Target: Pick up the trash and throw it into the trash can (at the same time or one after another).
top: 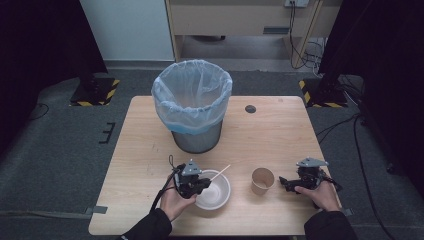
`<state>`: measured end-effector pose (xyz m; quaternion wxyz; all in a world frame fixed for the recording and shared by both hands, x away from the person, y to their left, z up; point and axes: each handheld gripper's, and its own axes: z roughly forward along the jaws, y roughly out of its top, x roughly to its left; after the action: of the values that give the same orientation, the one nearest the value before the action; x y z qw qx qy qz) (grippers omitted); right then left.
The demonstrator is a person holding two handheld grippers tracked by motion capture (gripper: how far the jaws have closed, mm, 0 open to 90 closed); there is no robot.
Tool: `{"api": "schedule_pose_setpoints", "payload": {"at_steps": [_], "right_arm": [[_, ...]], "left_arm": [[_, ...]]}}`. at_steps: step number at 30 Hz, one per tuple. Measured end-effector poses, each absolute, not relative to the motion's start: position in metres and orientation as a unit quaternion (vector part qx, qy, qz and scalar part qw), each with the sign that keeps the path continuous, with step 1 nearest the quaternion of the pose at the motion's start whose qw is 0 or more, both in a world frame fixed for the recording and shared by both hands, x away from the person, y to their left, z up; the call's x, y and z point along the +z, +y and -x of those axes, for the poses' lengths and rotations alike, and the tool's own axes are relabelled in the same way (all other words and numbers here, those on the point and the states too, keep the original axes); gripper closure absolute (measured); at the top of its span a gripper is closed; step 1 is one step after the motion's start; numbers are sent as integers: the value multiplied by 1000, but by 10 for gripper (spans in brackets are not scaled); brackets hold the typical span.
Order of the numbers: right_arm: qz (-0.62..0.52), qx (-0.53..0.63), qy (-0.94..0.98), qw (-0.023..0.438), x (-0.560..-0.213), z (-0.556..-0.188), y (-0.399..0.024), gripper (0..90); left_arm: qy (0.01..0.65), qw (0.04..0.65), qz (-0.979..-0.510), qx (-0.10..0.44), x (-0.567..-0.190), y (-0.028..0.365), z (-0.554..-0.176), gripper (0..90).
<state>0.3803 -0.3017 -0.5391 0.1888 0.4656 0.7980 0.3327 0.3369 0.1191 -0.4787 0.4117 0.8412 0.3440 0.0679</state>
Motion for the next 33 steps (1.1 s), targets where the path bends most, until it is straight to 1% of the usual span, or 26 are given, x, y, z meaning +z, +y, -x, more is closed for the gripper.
{"api": "schedule_pose_setpoints", "payload": {"at_steps": [7, 25, 33], "right_arm": [[-464, 333, 799, 188, -539, -380, -302, 10], [-463, 333, 800, 187, -539, -380, -302, 9], [-463, 333, 800, 187, -539, -380, -302, 9]], "left_arm": [[340, 454, -819, 87, -457, 130, -331, 853], [327, 526, -775, 125, -410, 152, -317, 853], [320, 558, -751, 146, -383, 163, -310, 853]]}}
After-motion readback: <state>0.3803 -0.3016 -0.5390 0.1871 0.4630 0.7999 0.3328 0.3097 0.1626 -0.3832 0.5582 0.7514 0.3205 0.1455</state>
